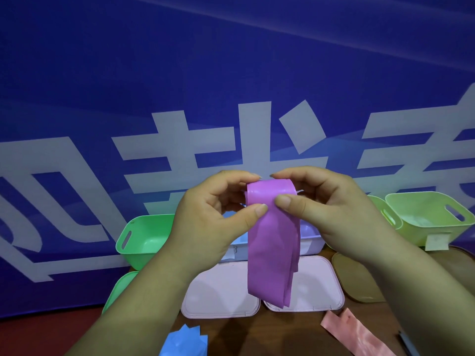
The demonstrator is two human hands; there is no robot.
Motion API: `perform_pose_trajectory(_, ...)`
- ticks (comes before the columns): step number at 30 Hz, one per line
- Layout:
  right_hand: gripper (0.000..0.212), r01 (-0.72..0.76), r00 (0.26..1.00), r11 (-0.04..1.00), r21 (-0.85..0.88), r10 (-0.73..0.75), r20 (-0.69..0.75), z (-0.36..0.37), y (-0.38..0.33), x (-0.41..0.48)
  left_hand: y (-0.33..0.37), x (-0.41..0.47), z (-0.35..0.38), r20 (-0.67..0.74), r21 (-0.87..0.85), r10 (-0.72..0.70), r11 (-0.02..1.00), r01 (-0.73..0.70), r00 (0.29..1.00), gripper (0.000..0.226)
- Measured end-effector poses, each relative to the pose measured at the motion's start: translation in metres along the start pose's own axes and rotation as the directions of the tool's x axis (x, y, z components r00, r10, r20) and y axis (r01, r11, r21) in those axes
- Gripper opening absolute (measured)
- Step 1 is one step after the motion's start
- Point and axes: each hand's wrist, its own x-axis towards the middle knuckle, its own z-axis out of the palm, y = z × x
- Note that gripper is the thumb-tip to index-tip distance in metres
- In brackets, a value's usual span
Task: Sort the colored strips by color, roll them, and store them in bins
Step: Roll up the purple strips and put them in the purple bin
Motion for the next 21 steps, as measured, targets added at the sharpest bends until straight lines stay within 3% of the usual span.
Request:
perform_pose_trajectory(5, 0.048, 0.047, 0.997, 0.999, -0.019, -0.045, 0.059, -0.0030, 0.0020, -0.0010, 0.0009, 0.0009, 0.0015, -0.037, -0.072, -0.043, 0.997, 0.040, 0.998, 0.034)
perform_pose_trajectory(9, 0.045, 0.111, 0.993, 0.993, -0.046, -0.109, 0.052, -0.0021, 0.0034, -0.0018, 0.0043, 0.0017, 0.0038, -0.047, -0.147, -0.090, 0.986, 0.083, 0.995, 0.035)
perform_pose_trajectory(21, 0.041, 0.097, 0.995, 0.995, 0.008, -0.096, -0.024, -0.0012, 0.0018, -0.0047, 0.0060, 0.0013, 0.0045, 0.039, -0.112, -0.114, 0.987, 0.118, 0.993, 0.043)
